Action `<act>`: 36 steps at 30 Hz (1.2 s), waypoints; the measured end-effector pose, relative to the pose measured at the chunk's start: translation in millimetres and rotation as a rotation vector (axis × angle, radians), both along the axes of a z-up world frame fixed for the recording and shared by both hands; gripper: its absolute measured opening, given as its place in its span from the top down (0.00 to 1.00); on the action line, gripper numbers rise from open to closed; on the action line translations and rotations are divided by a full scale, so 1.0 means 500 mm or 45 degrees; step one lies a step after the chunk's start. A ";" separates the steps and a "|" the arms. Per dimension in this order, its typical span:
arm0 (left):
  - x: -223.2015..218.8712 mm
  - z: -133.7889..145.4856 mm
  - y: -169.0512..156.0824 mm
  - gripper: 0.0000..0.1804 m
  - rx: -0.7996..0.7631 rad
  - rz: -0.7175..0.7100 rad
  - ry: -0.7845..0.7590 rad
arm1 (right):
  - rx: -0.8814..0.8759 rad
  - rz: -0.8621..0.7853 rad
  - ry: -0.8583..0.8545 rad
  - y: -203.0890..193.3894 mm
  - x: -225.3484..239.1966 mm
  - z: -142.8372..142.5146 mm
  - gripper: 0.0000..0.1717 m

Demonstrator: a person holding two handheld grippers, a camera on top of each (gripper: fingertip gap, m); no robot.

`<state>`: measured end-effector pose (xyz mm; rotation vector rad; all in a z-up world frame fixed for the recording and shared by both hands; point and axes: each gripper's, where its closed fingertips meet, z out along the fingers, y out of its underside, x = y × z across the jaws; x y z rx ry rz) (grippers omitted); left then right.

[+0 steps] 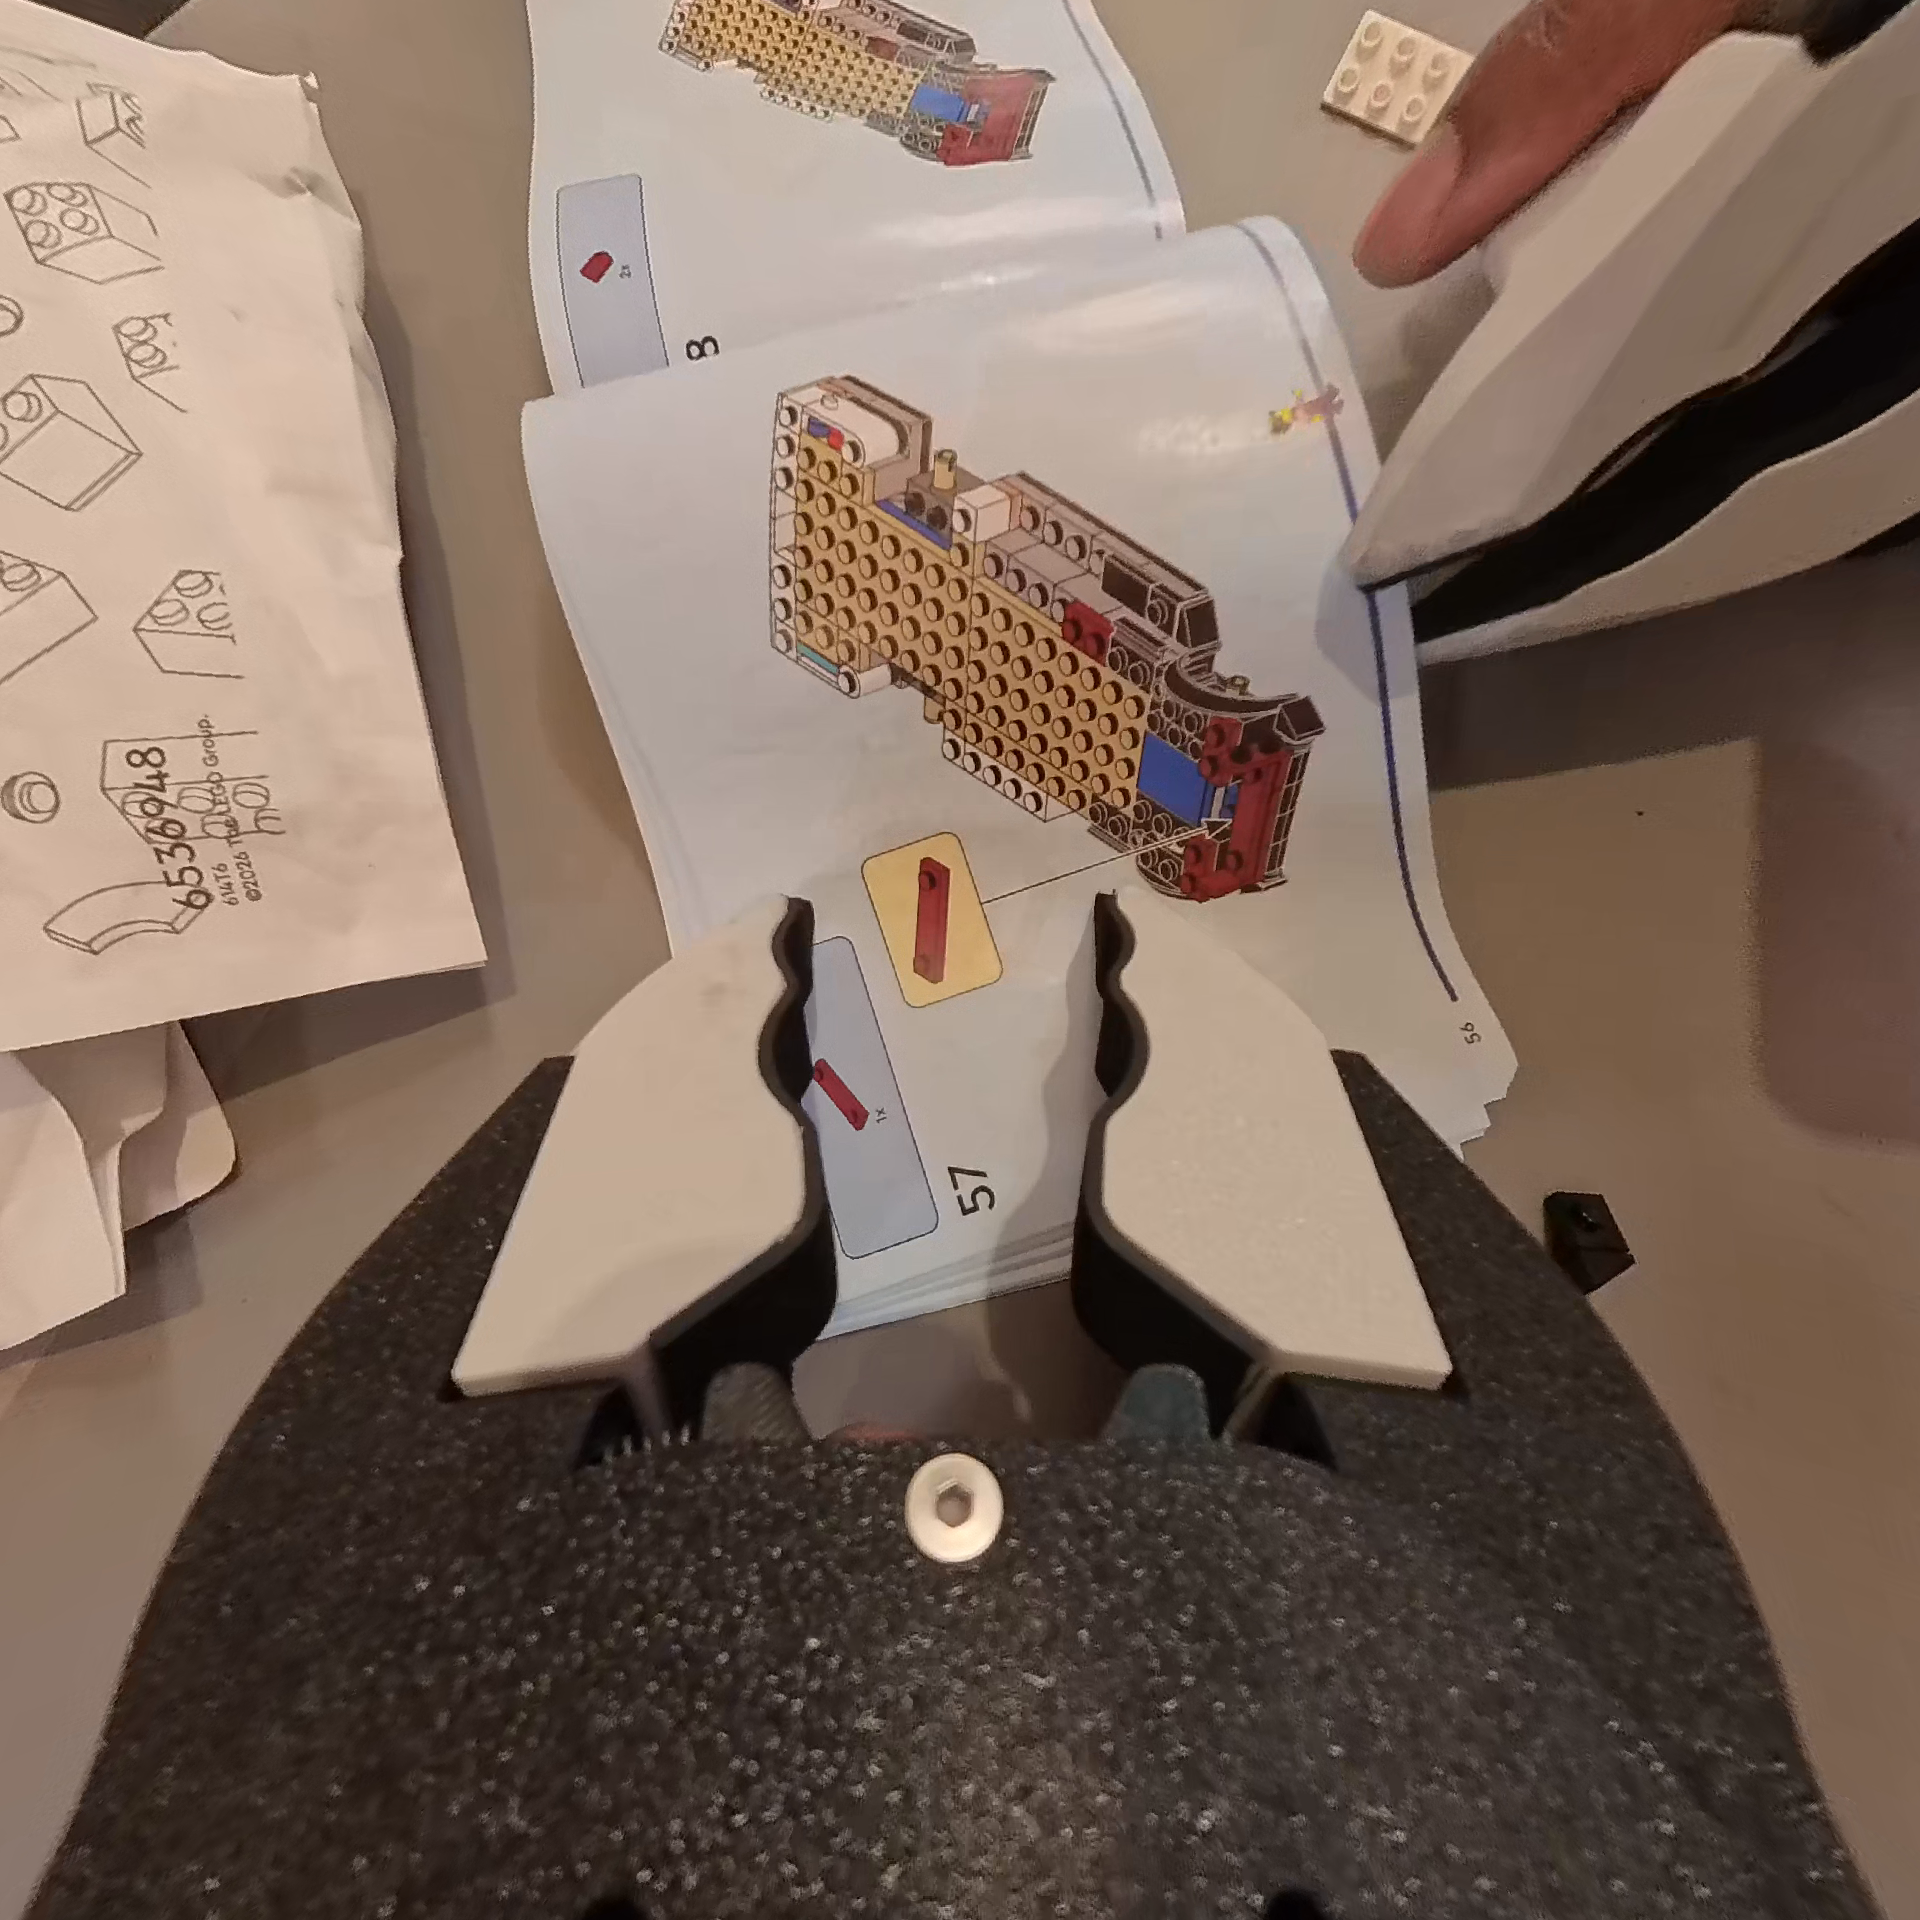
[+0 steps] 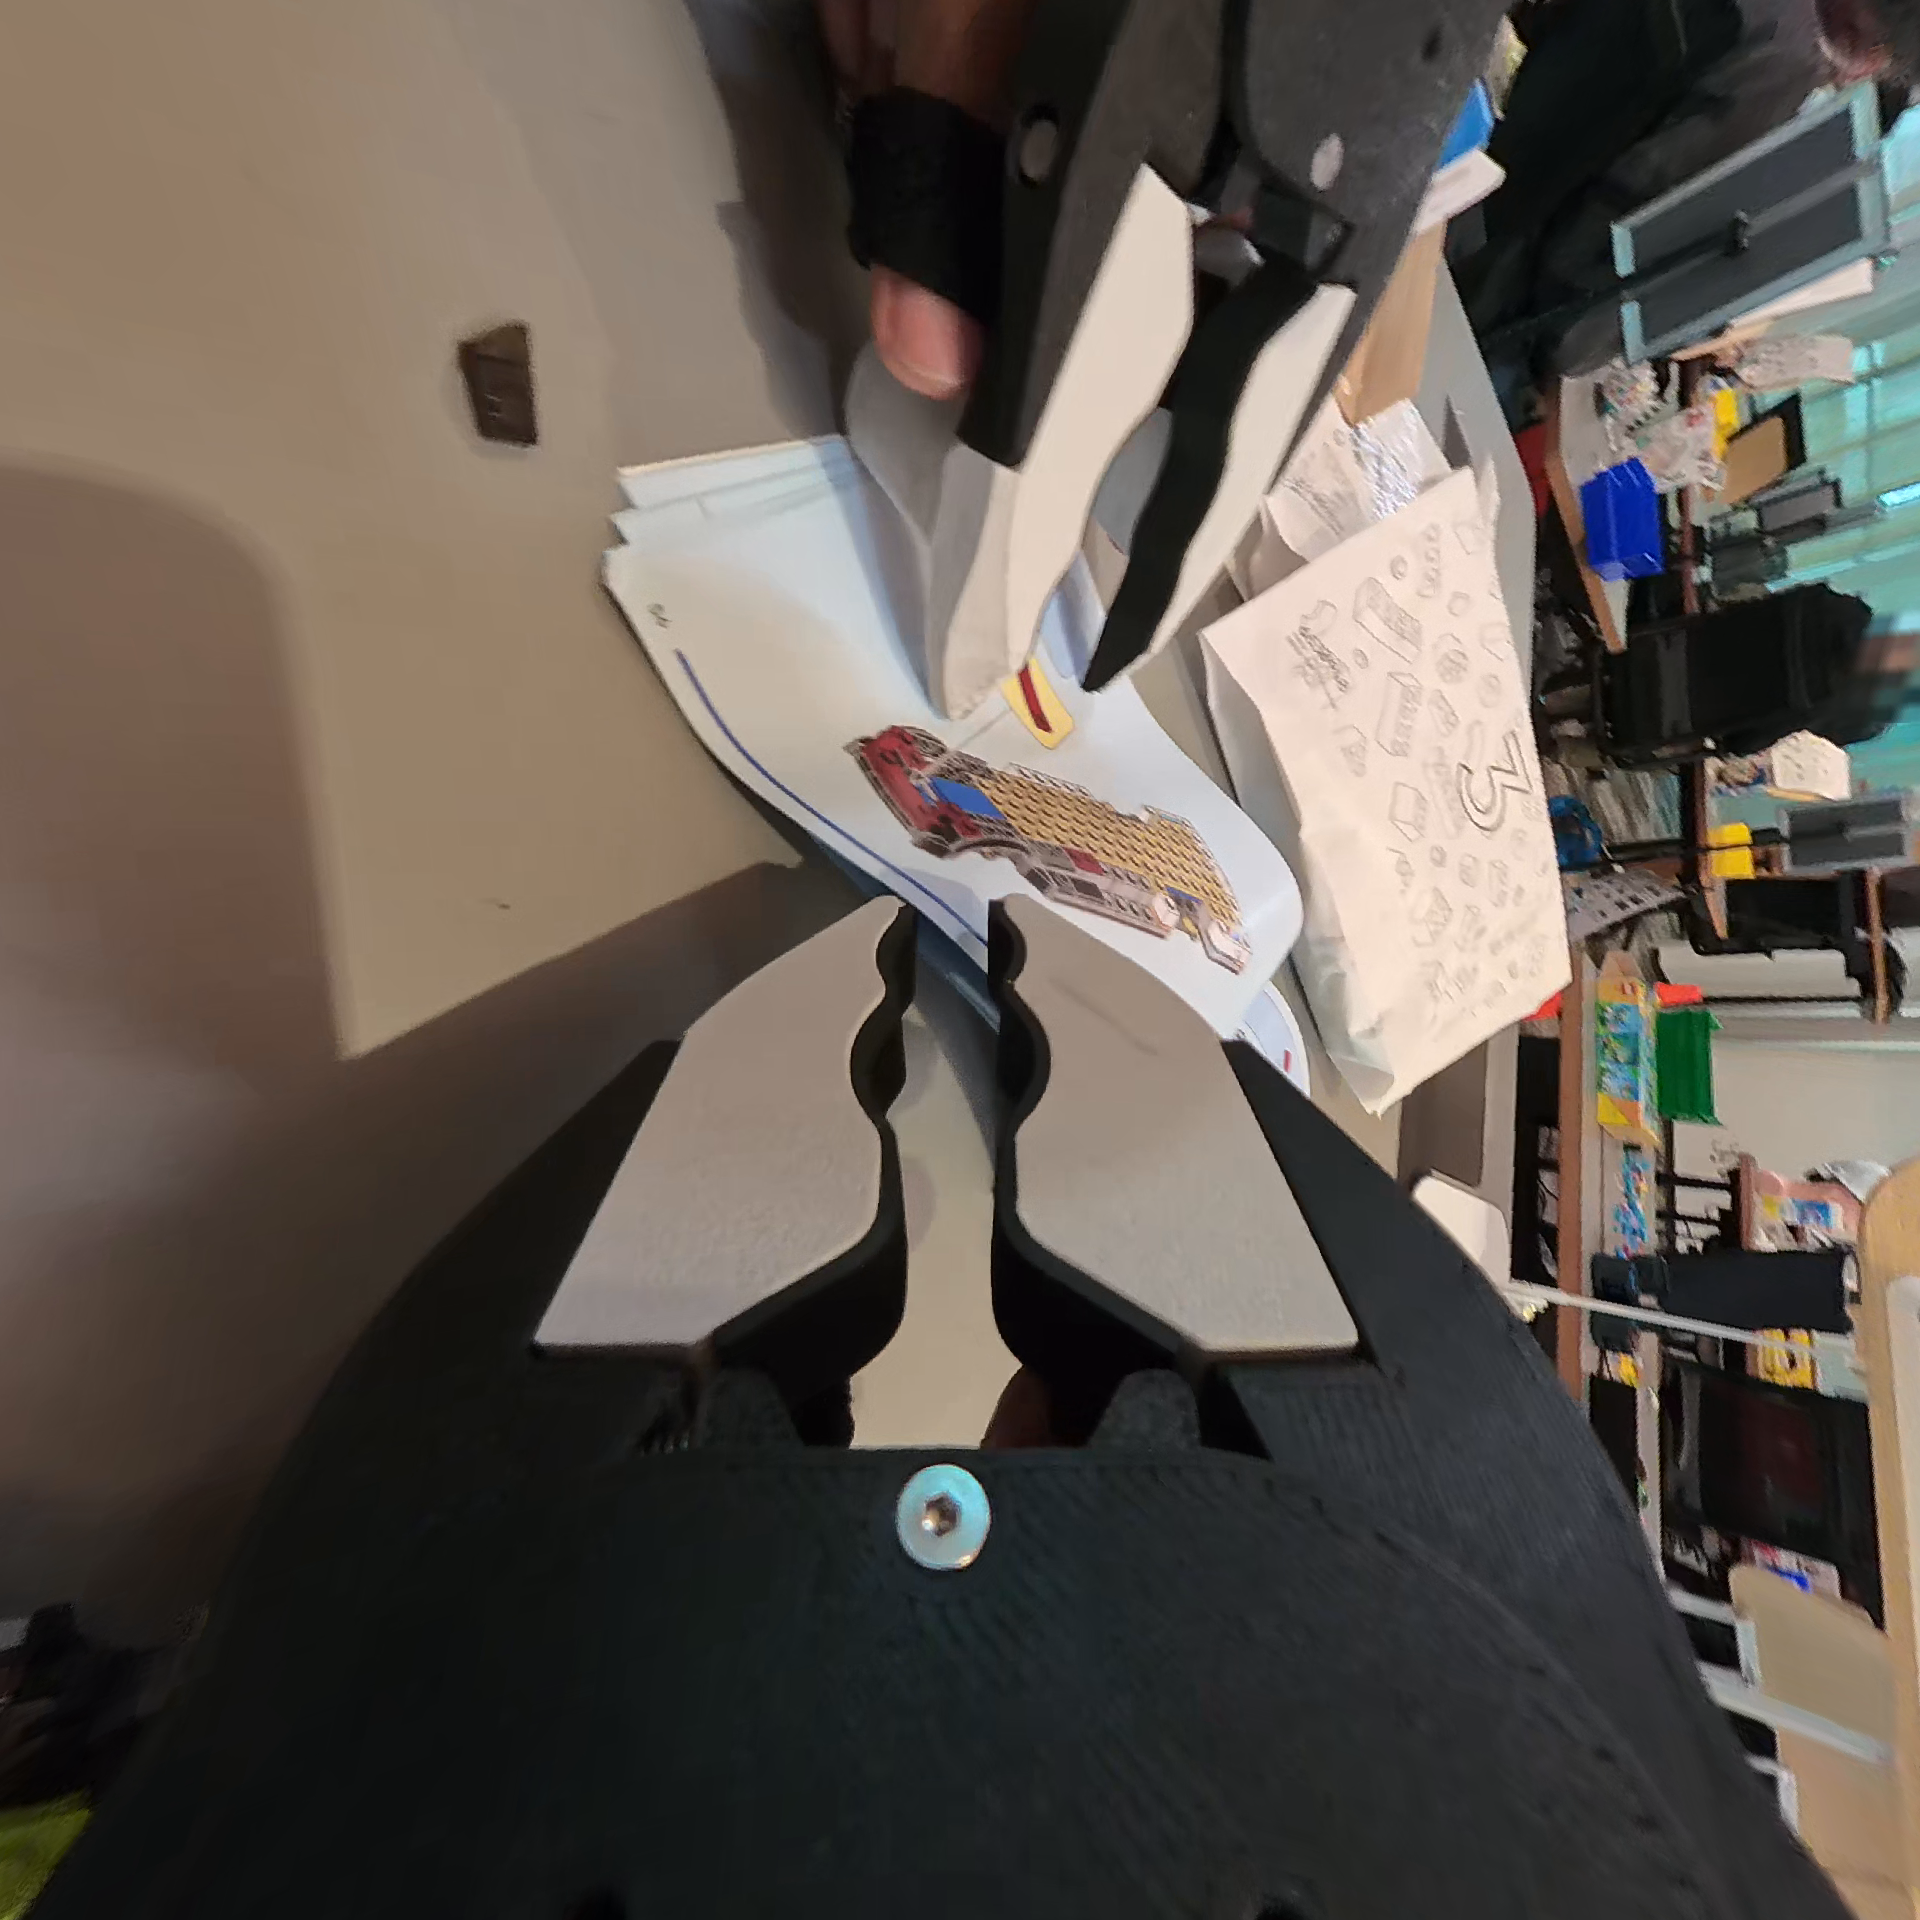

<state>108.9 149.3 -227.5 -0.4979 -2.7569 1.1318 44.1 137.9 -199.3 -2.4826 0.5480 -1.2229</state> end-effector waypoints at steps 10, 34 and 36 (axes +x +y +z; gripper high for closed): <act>0.000 -0.001 0.000 0.71 0.003 0.001 -0.003 | -0.093 0.059 0.051 0.020 -0.003 -0.021 0.91; 0.000 -0.001 -0.001 0.70 0.004 0.000 -0.005 | -0.120 0.122 0.110 0.045 0.005 -0.038 0.89; 0.000 -0.001 -0.001 0.70 0.004 0.000 -0.003 | -0.100 0.107 0.102 0.043 0.008 -0.033 0.89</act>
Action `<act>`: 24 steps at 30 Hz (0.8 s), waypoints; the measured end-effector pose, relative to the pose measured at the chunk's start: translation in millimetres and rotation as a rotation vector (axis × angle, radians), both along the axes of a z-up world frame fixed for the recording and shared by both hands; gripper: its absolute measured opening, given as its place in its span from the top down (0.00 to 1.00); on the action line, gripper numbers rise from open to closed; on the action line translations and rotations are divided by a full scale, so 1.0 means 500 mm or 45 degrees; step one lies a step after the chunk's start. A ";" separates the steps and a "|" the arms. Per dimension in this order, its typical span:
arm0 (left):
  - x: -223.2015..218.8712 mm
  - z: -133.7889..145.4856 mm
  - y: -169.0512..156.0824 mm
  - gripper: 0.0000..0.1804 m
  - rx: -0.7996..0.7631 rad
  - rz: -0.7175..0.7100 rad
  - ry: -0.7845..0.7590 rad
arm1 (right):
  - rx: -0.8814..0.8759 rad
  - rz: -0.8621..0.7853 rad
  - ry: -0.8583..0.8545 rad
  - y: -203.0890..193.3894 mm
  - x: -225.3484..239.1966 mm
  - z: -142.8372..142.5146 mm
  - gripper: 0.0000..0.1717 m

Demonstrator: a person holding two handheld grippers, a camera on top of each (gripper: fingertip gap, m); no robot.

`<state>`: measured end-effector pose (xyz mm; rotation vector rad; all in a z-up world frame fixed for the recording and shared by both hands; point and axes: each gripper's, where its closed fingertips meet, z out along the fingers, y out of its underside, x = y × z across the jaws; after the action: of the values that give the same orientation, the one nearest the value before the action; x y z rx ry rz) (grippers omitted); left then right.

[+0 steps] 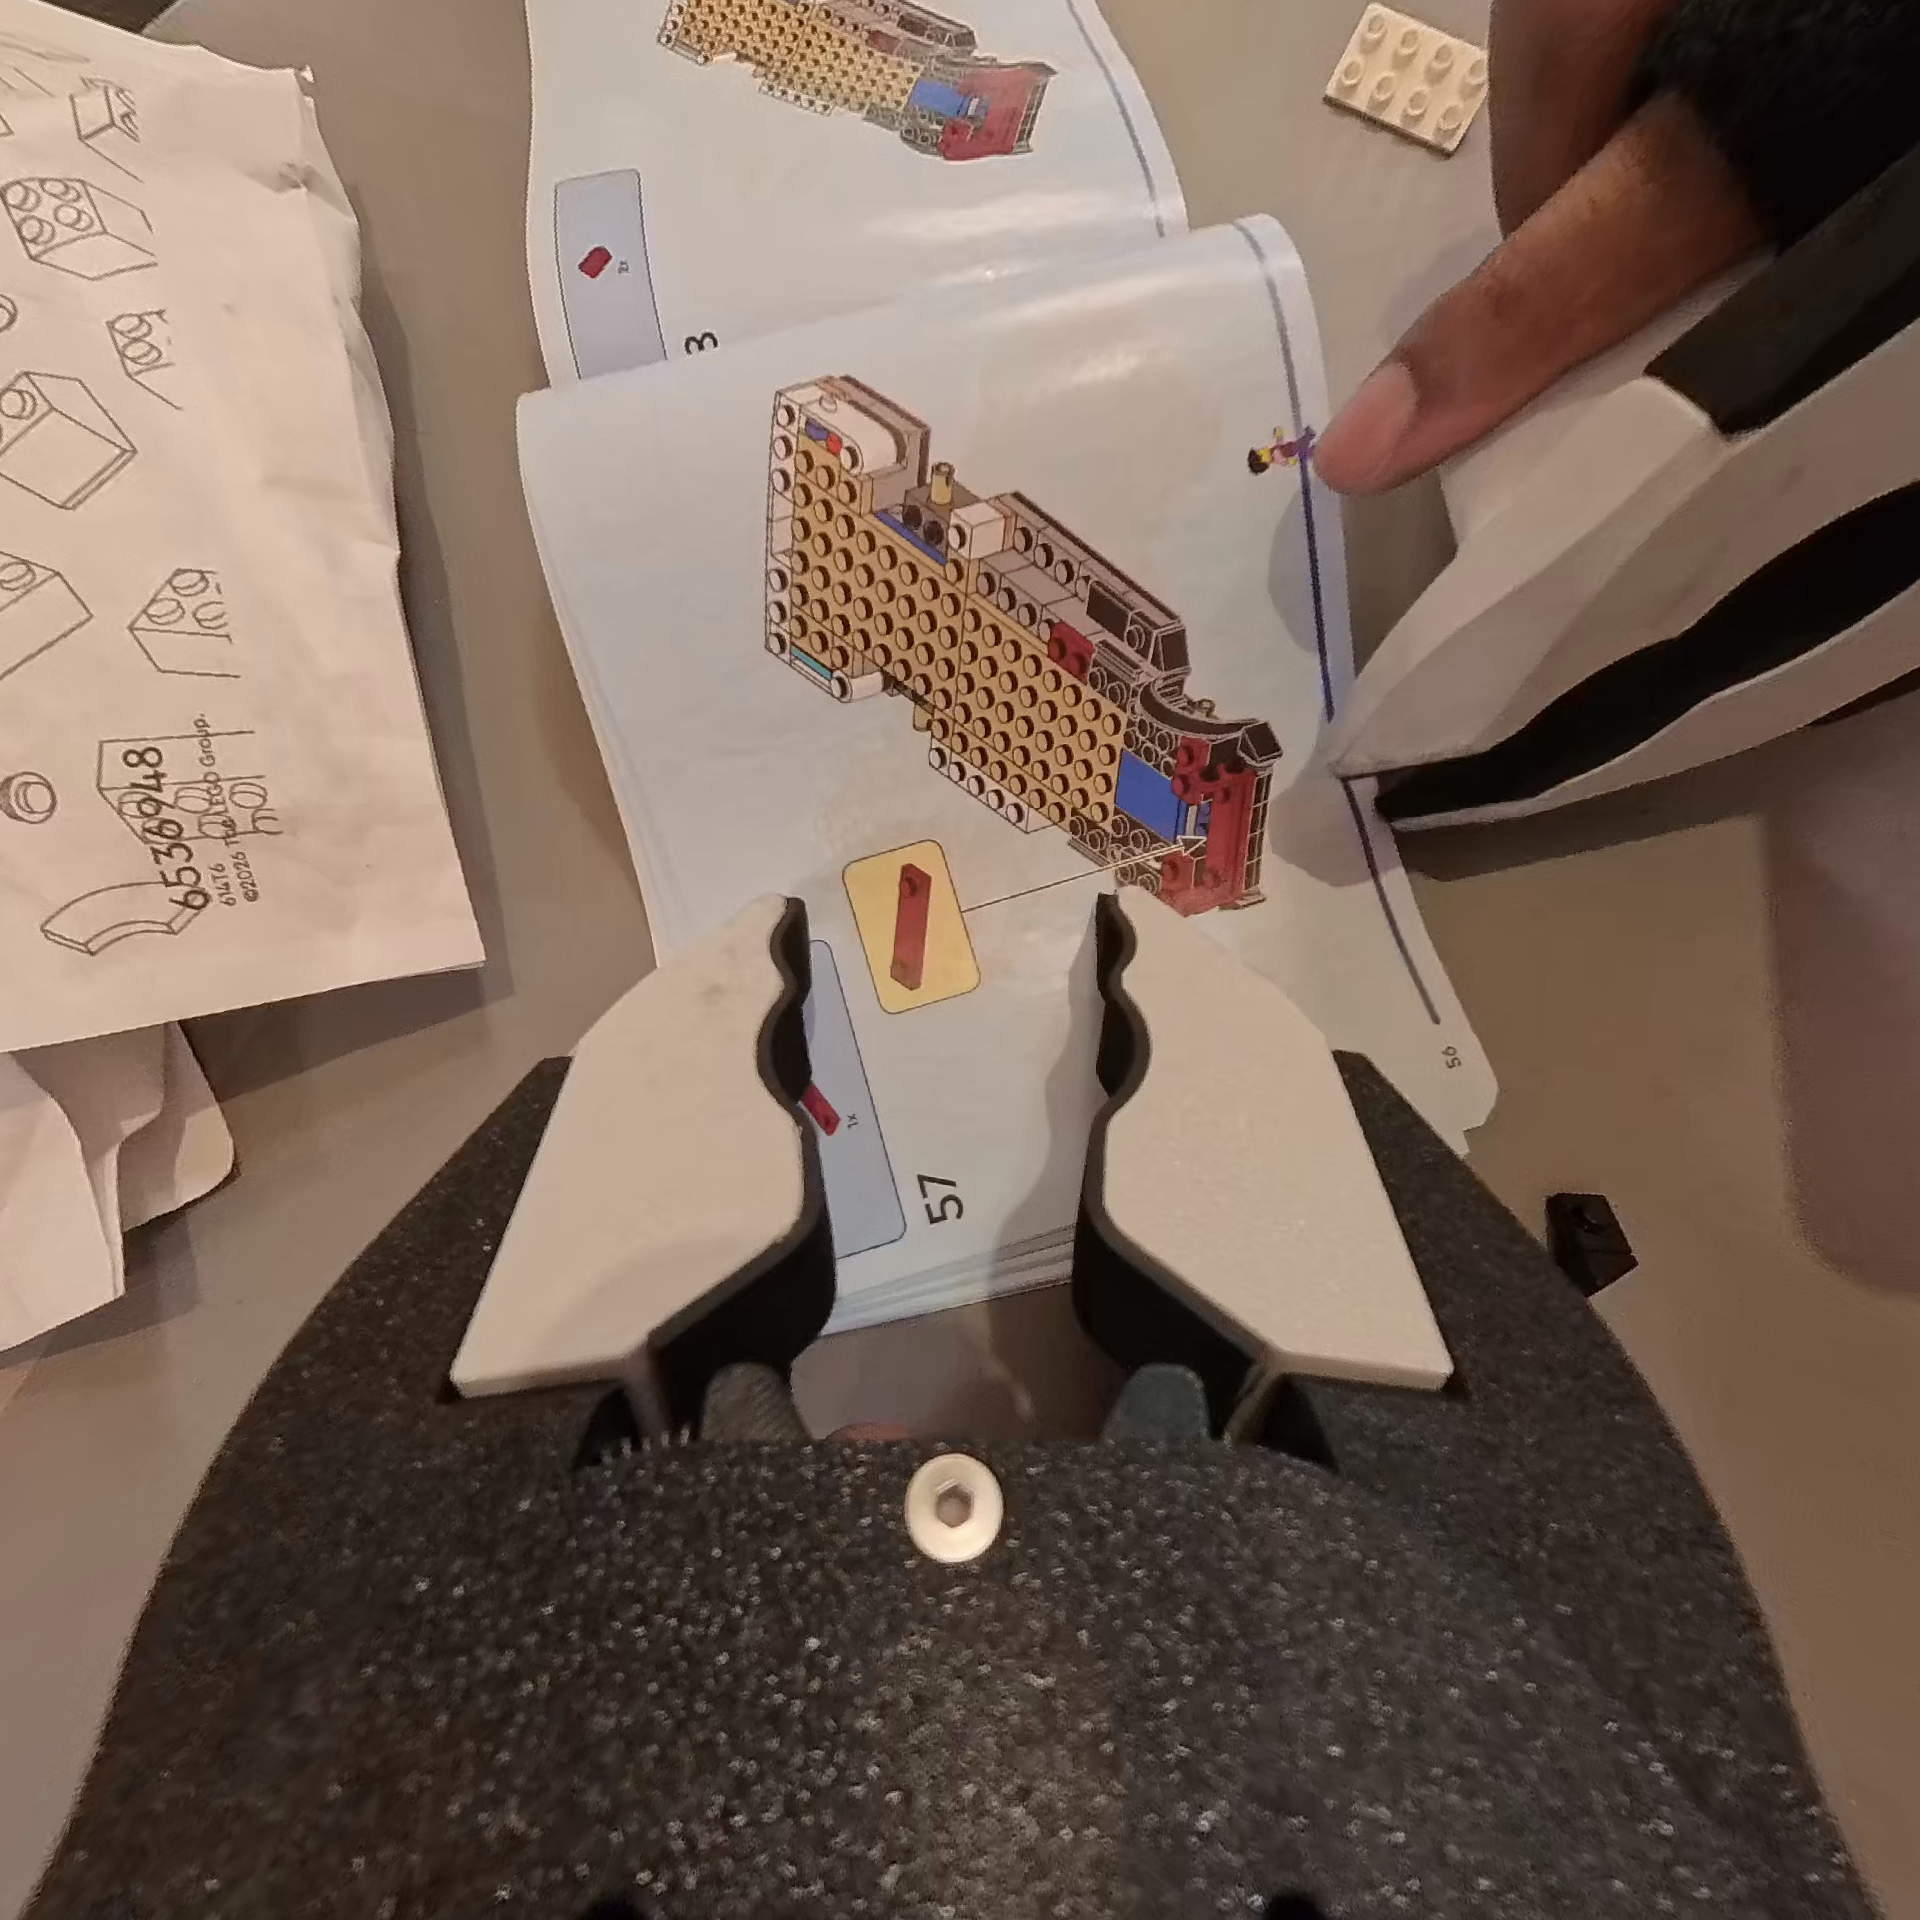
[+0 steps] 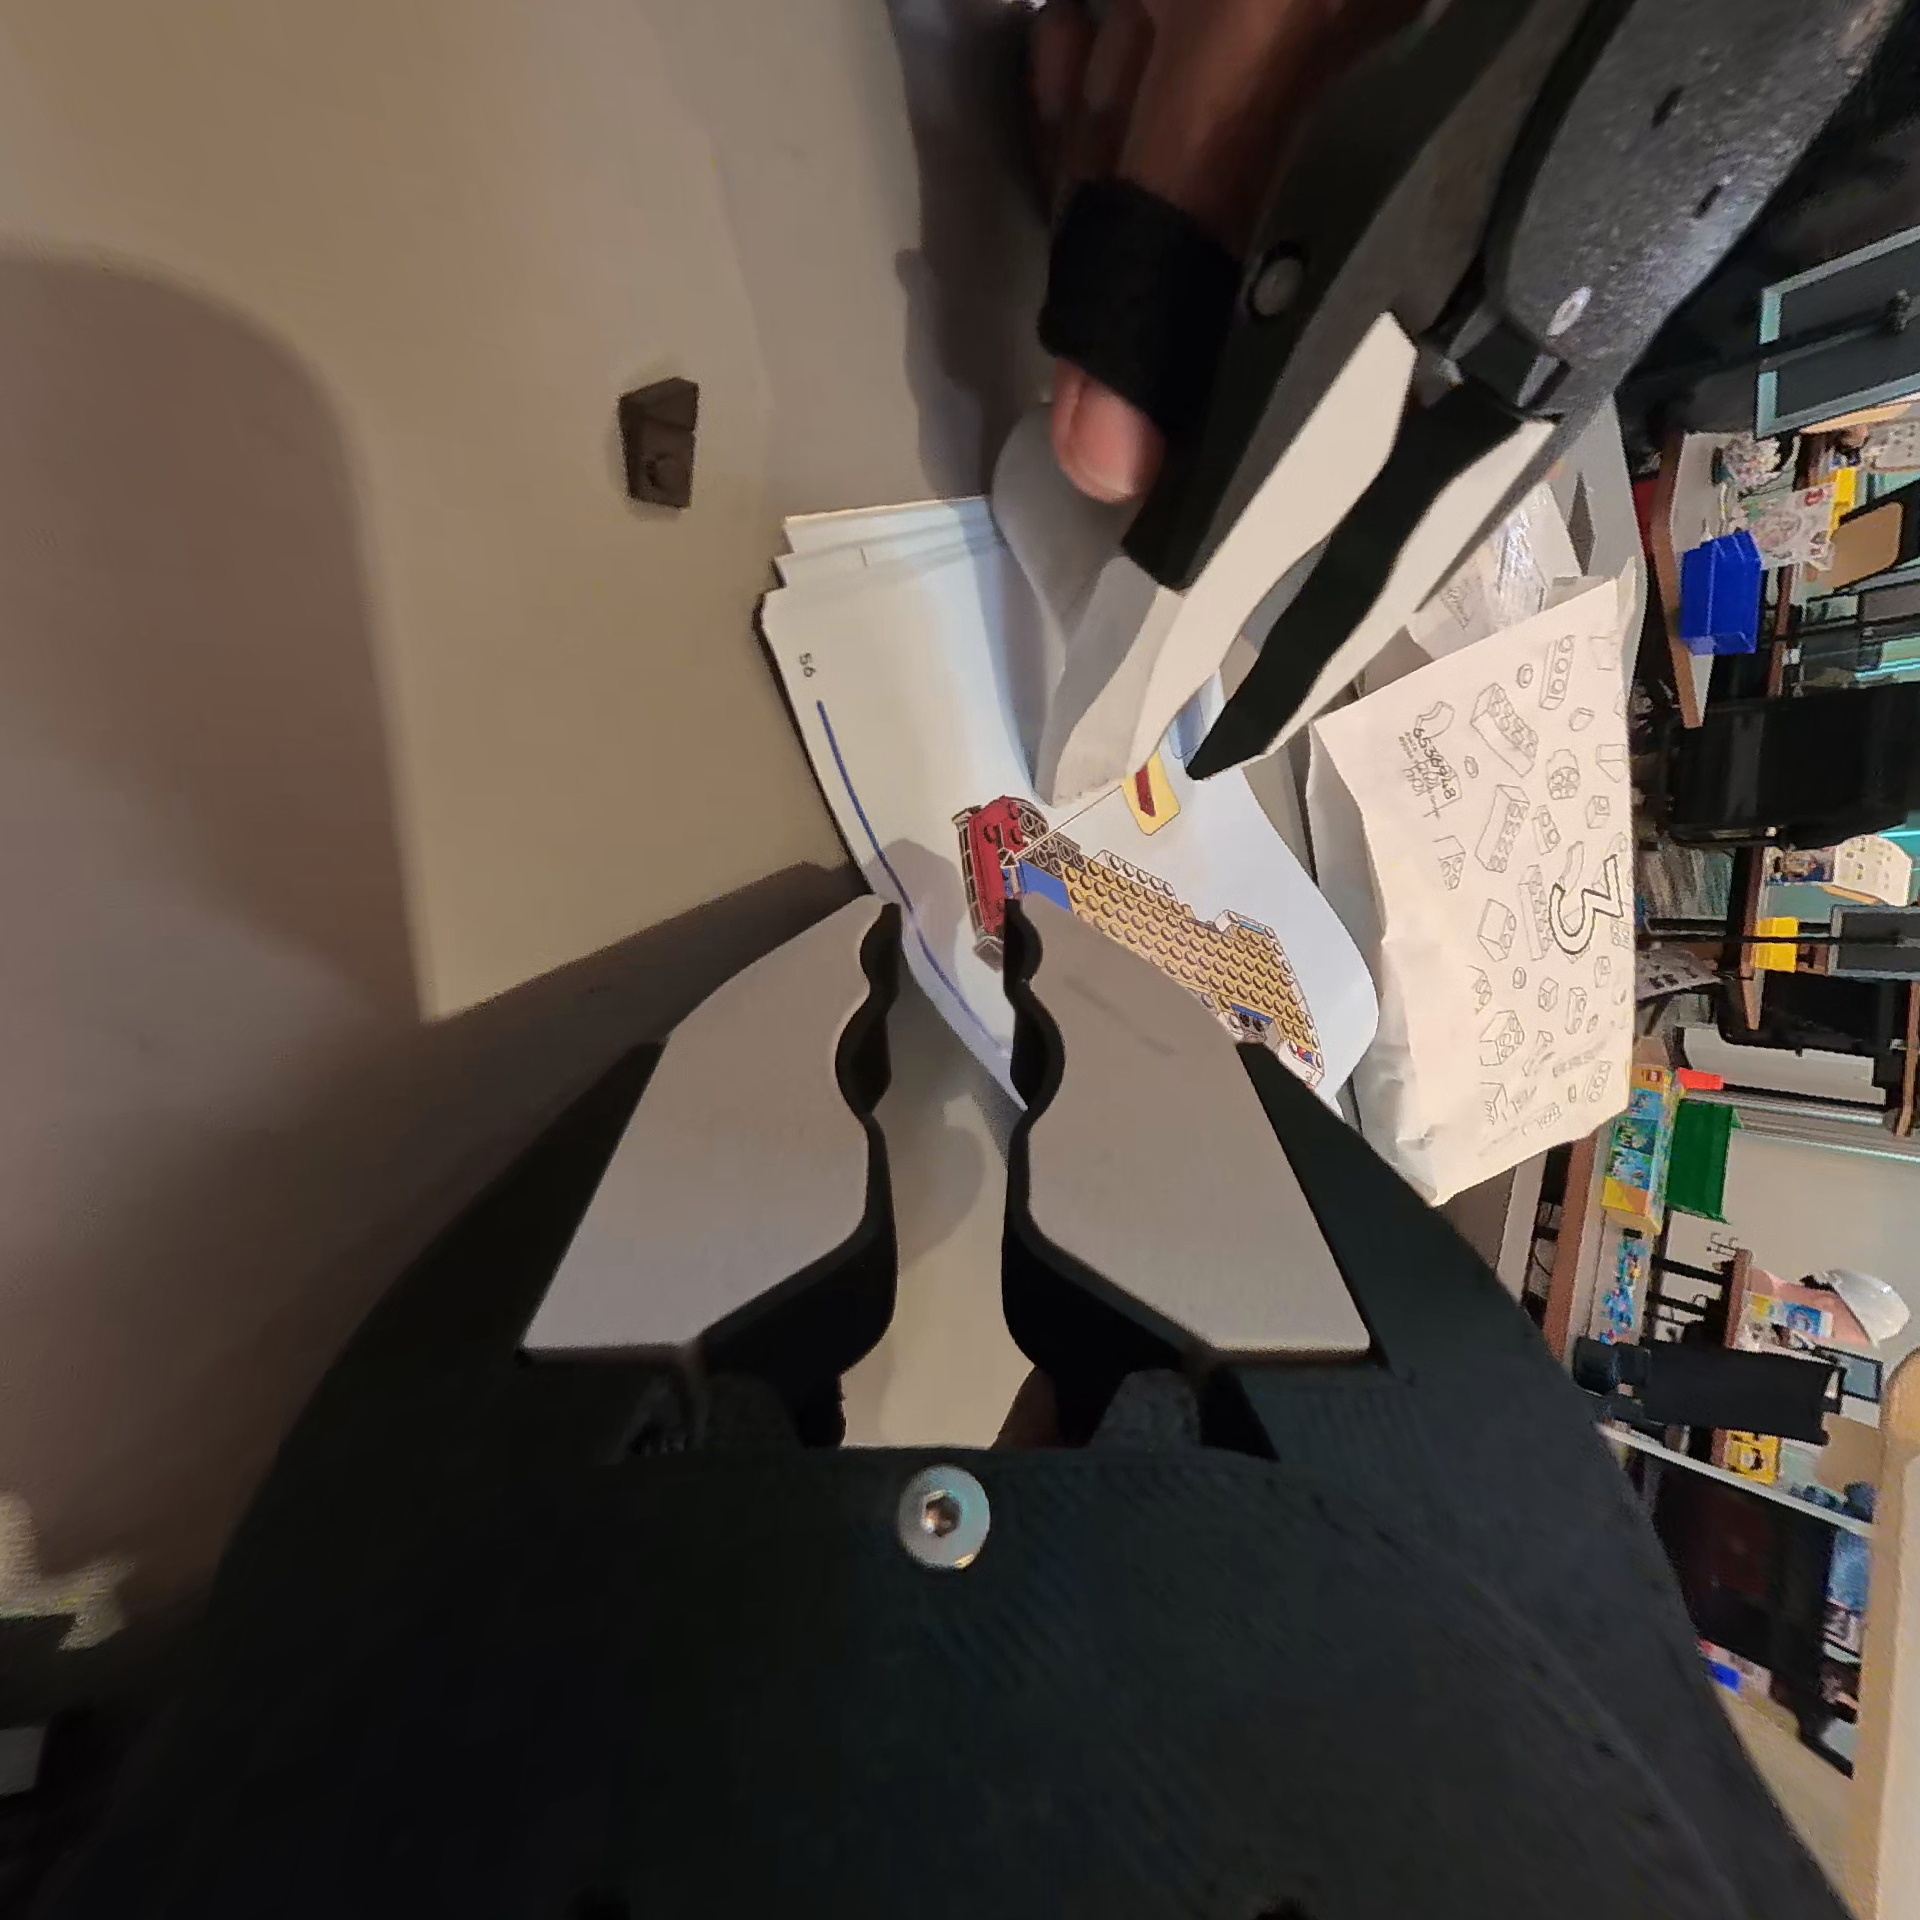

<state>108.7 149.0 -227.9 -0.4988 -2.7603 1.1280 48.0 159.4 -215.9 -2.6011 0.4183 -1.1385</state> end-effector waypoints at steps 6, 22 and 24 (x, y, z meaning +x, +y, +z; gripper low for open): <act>-0.001 0.000 0.001 0.70 0.000 -0.004 0.002 | 0.050 -0.055 -0.038 -0.013 0.008 0.016 0.95; 0.000 0.000 0.001 0.70 0.000 -0.001 0.000 | 0.027 0.027 0.007 0.024 0.005 -0.006 0.88; 0.000 0.000 0.001 0.70 -0.001 -0.001 0.002 | 0.045 0.018 0.009 0.023 0.005 -0.004 0.88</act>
<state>108.7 149.3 -227.9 -0.4990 -2.7582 1.1285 50.7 170.7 -218.1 -2.5744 0.4170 -1.1080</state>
